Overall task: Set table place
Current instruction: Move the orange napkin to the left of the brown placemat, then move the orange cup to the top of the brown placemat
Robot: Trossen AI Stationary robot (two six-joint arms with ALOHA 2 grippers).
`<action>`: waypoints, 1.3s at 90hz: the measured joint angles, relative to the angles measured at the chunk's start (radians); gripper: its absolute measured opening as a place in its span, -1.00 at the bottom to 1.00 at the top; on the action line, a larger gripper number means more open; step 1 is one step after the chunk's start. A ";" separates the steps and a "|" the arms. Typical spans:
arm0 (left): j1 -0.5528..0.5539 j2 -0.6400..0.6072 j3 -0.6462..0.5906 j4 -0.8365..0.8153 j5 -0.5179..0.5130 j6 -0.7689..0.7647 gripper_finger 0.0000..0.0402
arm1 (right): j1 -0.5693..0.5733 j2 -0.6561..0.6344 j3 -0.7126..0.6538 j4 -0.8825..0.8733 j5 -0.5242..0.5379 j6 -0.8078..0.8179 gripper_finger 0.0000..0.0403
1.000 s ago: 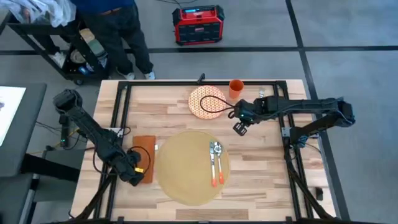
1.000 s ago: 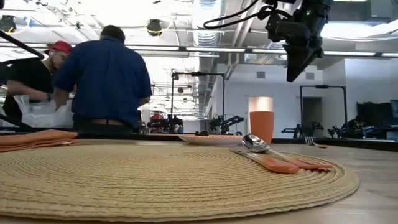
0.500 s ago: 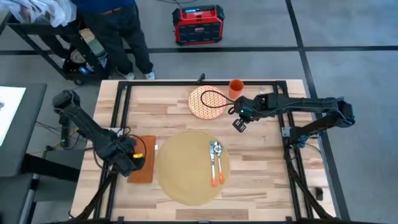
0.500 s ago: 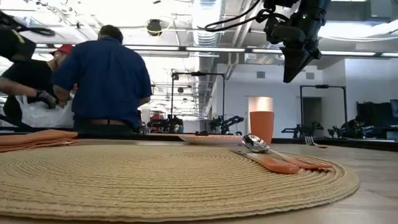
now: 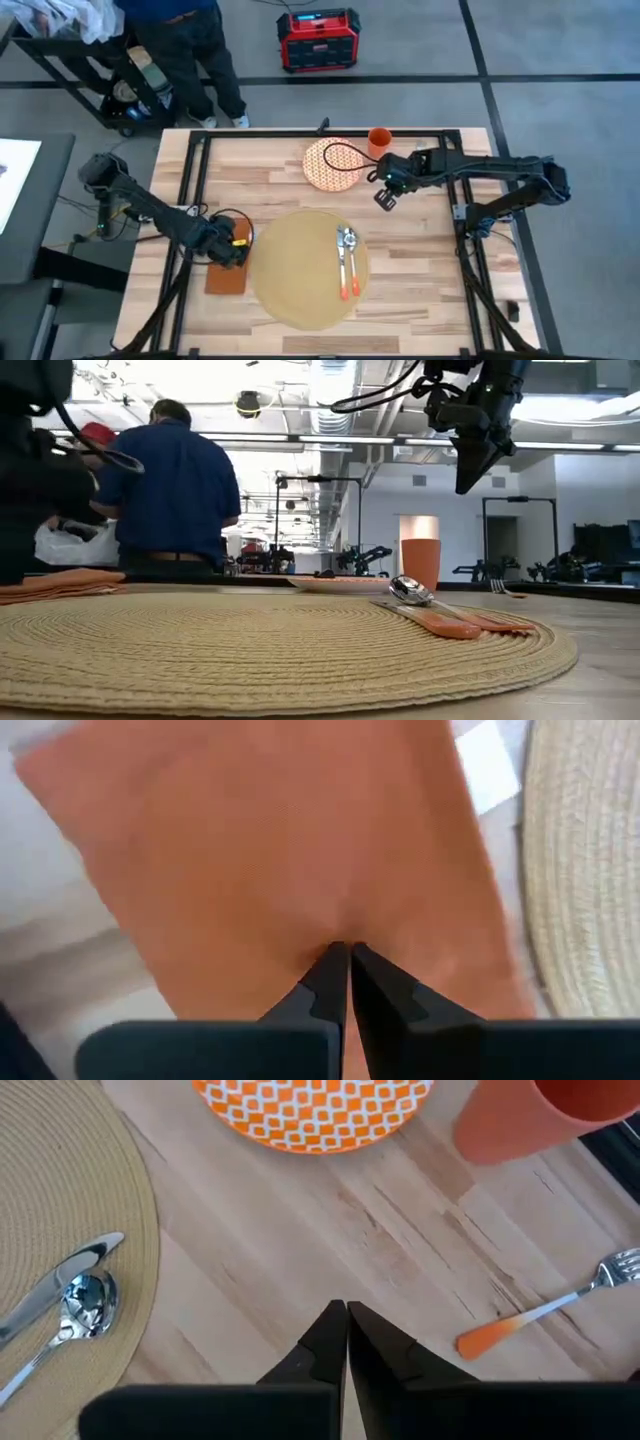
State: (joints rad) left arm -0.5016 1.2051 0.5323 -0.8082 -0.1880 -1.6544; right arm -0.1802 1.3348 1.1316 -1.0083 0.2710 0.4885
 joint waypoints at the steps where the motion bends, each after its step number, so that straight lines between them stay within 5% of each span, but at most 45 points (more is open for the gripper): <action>1: 0.004 0.004 0.000 0.008 0.000 0.005 -1.00 | 0.000 0.000 0.000 0.000 0.000 0.000 -1.00; 22: 0.043 0.056 0.004 0.135 0.014 0.066 -1.00 | 0.000 0.000 0.000 0.000 0.000 -0.002 -1.00; 82: 0.045 -0.032 0.120 0.025 0.018 0.033 -1.00 | 0.003 0.000 0.000 -0.001 0.000 0.006 -0.99; 95: 0.068 -0.091 0.270 -0.089 -0.094 0.064 -1.00 | -0.006 0.000 0.000 0.001 0.034 0.008 -0.91; 106: 0.147 -0.137 0.384 -0.235 -0.314 0.095 -1.00 | -0.076 0.000 0.000 0.022 0.099 -0.029 -0.75; 117: 0.315 -0.182 0.437 -0.249 -0.414 0.343 -0.99 | -0.207 0.000 0.000 0.077 0.056 -0.092 -0.51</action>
State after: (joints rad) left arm -0.1864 1.0233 0.9697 -1.0573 -0.6019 -1.3113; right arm -0.3876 1.3350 1.1316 -0.9317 0.3267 0.3967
